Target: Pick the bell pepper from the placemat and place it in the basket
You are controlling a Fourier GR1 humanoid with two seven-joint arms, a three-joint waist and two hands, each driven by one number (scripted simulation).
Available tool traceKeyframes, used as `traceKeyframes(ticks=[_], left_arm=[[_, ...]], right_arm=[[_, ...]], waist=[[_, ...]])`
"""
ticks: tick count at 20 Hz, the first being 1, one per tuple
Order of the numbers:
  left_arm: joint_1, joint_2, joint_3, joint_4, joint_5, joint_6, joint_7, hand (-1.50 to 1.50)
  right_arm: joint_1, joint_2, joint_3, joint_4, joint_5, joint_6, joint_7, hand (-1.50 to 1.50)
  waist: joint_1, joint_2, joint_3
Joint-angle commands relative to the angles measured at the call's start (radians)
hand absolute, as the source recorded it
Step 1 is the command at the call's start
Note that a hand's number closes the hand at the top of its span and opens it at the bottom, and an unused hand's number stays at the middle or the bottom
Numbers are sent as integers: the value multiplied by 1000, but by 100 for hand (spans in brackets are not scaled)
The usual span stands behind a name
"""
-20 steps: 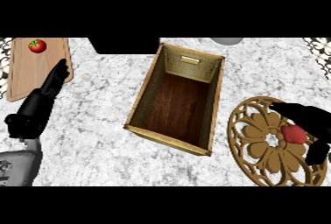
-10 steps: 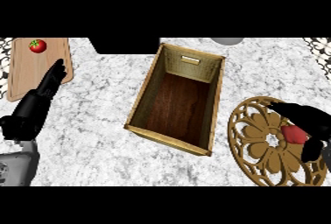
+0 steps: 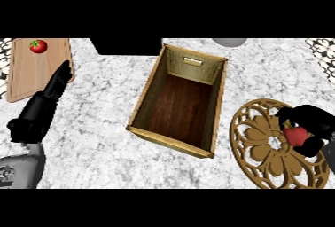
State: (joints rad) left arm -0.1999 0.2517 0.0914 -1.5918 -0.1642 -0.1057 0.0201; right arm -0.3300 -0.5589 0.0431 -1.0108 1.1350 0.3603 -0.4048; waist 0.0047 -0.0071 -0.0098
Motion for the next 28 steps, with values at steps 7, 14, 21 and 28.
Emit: traceKeyframes(ticks=[7,14,21,28], left_arm=[[-16,22,38,50,5,-16,-28,0],[-6,8,25,13,-7,-8,7,0],[-5,16,39,30,0,-14,-13,0],[14,23,47,12,20,-35,0,0]], right_arm=[[7,1,-145,-10,-23,1,192,150],[56,43,-245,-282,-51,36,465,150],[19,153,-384,-502,-177,-104,525,150],[-200,249,-502,-747,-514,41,595,150]], waist=[[-24,4,8],[-17,2,9],[-26,-1,9],[-26,-9,8]])
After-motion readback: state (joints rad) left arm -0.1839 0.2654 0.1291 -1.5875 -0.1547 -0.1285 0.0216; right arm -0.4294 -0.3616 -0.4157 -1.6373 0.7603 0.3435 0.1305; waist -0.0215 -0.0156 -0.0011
